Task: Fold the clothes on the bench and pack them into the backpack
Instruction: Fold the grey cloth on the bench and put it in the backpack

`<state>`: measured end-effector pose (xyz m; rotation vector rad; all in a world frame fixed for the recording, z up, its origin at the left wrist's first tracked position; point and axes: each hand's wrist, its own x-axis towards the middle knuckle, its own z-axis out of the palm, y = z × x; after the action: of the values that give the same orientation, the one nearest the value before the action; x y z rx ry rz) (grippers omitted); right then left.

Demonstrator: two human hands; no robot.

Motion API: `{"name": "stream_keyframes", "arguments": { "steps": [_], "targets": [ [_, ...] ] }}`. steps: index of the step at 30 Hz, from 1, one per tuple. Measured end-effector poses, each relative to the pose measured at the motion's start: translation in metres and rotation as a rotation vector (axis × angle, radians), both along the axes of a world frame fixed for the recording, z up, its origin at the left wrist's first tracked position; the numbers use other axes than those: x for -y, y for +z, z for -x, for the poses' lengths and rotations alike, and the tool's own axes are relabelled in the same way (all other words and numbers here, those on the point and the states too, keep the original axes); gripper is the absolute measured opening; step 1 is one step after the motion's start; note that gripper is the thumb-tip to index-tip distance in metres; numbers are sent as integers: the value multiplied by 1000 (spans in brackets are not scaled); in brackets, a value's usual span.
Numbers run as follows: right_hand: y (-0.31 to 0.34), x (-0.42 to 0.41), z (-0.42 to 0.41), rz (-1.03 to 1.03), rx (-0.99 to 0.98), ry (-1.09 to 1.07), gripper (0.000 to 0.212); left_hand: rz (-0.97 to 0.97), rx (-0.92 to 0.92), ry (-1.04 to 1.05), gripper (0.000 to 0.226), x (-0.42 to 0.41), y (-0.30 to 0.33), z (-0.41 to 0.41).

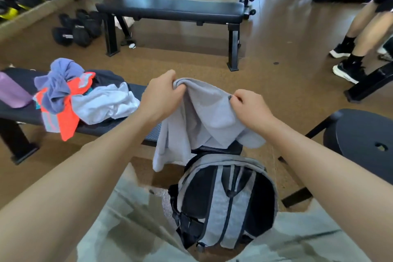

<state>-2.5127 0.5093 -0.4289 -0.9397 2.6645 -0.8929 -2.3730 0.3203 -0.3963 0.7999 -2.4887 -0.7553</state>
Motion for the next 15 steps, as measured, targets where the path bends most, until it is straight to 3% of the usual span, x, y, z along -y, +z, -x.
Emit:
{"name": "stream_keyframes", "arguments": {
  "steps": [8, 11, 12, 15],
  "targets": [
    [9, 36, -34, 226, 454, 9, 17, -463, -64, -90, 14, -3, -2, 9],
    [7, 44, -39, 217, 512, -7, 8, -492, -46, -127, 20, 3, -7, 15],
    [7, 46, -40, 210, 525, -12, 9, -484, -36, -146, 22, 5, -7, 16],
    [8, 51, -39, 288, 612, 17, 46, -442, 5, -212, 25, 7, -8, 18]
  ]
}}
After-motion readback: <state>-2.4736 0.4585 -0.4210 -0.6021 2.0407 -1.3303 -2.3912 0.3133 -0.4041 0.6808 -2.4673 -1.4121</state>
